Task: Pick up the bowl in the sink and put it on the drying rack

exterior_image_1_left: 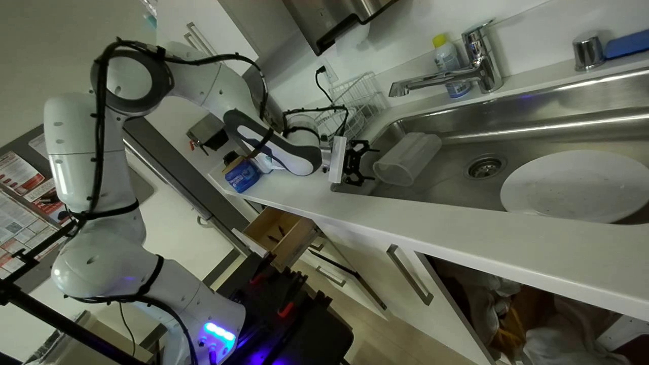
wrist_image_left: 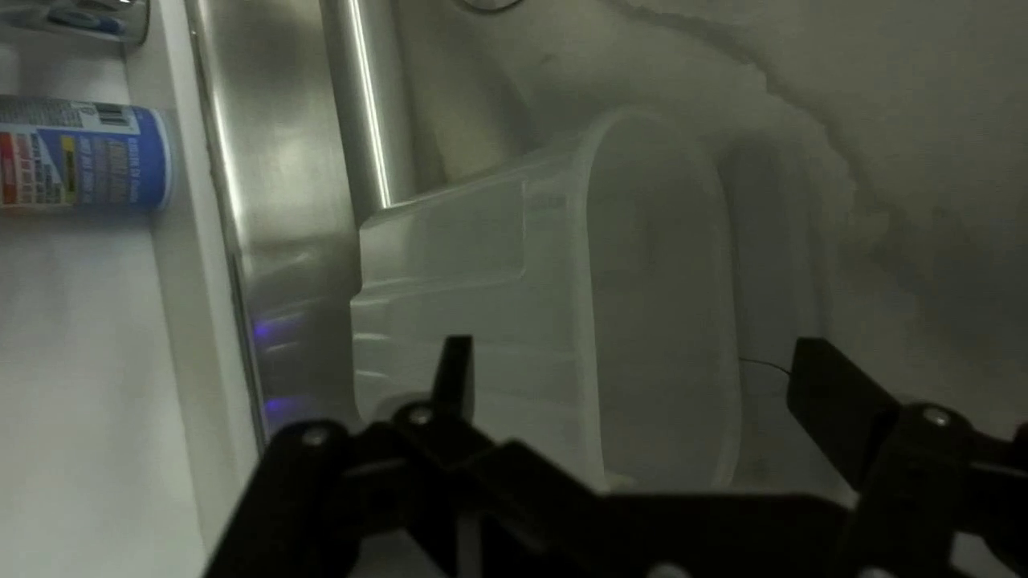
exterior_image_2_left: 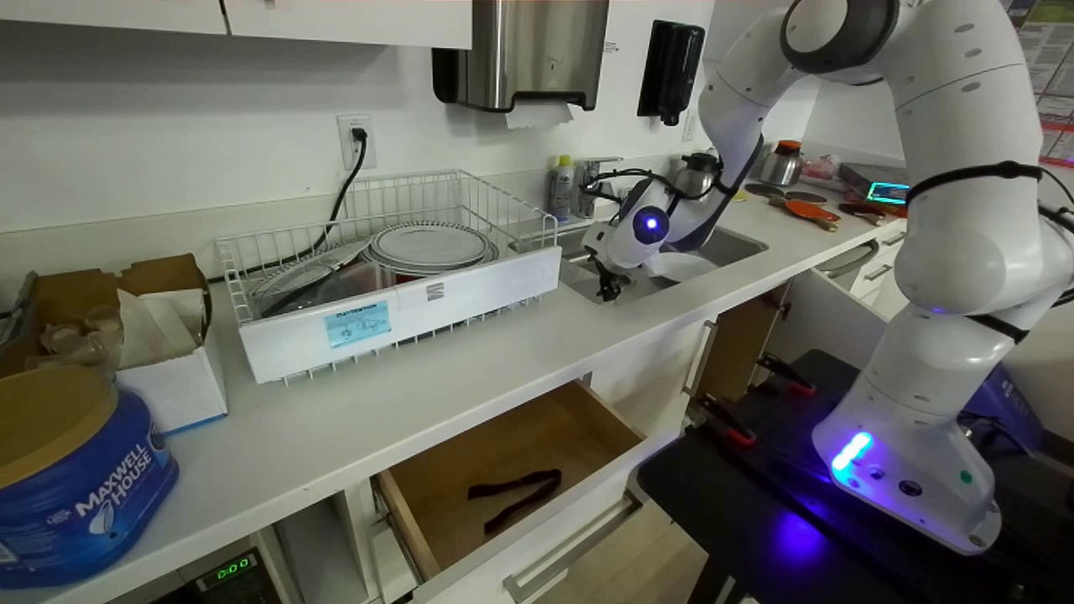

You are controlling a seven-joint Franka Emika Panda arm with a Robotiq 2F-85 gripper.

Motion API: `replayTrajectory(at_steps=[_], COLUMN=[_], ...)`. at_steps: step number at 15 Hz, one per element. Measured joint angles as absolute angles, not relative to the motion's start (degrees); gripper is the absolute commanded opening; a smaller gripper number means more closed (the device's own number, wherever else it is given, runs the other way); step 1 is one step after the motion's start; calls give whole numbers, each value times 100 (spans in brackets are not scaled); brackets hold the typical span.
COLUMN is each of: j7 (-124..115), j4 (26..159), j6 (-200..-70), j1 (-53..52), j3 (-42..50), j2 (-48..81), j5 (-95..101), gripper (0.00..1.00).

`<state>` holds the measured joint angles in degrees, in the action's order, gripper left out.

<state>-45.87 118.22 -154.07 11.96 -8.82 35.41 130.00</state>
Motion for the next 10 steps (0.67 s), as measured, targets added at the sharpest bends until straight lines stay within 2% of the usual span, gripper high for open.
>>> replayTrajectory(at_steps=[10], j7=[-4860], j4=[10925], j6=[-14924], j1=[1193], j3=[-977], j2=[4393], j5=[13318], gripper=[100])
